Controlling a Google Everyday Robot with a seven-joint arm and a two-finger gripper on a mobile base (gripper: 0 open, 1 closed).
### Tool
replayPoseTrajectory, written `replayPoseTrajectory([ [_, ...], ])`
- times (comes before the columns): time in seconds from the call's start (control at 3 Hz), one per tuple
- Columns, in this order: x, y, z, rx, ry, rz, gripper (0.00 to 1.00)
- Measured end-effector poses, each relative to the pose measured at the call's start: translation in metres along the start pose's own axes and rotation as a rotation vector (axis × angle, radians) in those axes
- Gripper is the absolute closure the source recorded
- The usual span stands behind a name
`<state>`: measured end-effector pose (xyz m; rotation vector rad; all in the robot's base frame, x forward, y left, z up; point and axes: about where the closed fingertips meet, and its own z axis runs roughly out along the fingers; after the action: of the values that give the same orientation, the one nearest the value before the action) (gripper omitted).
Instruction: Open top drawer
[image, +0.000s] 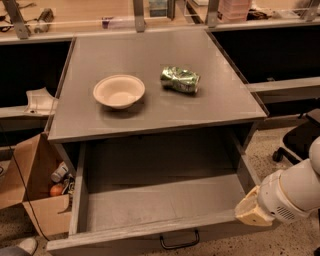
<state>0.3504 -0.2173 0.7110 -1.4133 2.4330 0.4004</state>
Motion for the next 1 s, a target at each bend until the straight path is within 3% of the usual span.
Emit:
replayPoseTrajectory([
  [1.0, 0.0000, 0.0000, 0.0000, 0.000, 0.000, 0.000, 0.19],
])
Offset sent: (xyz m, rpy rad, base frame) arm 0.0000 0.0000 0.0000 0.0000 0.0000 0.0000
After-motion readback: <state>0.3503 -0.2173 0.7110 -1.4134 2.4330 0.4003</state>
